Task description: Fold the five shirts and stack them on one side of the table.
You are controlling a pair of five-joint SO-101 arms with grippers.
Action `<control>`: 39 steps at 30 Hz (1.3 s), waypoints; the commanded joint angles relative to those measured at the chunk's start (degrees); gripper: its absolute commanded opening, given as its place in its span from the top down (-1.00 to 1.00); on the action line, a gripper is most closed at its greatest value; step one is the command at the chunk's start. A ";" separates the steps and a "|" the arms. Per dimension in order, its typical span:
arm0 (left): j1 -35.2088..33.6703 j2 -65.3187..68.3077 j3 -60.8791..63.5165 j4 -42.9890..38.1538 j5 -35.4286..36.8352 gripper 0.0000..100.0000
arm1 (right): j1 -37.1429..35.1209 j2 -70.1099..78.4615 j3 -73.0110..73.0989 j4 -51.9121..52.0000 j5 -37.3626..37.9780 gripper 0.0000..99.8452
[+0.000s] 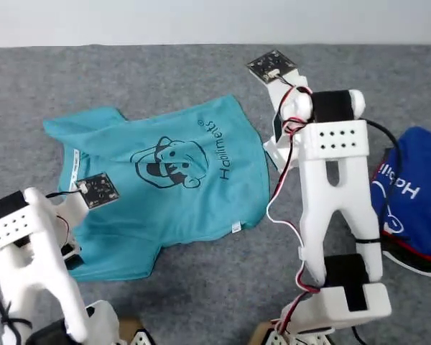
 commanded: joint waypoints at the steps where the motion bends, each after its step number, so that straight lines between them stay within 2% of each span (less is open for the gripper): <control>1: -0.35 1.76 0.22 -0.97 -2.37 0.66 | 0.57 -3.91 0.70 2.33 -0.62 0.60; 7: -0.44 6.24 0.22 -0.70 -4.31 0.66 | 0.57 -4.79 4.04 2.33 -0.62 0.60; 12: -0.44 8.44 -0.13 2.90 -6.77 0.66 | 0.57 -5.49 4.57 2.33 -2.11 0.60; 20: -3.34 14.33 -0.13 -4.92 -6.68 0.67 | 0.31 -5.05 4.92 2.33 -2.29 0.60; 27: -3.08 16.62 -0.40 -6.68 -6.59 0.99 | -1.45 -5.05 14.86 2.24 -2.29 0.60; 30: -3.34 16.62 -3.12 -6.68 -6.51 0.99 | -4.00 -4.97 20.92 1.36 -2.11 0.60; 35: -3.43 17.14 -10.07 -7.03 1.49 0.99 | -11.03 -4.97 28.57 -4.79 -1.93 0.60; 39: -3.43 17.14 -11.74 -11.52 5.98 0.99 | -14.11 -4.88 31.21 -8.57 -1.85 0.60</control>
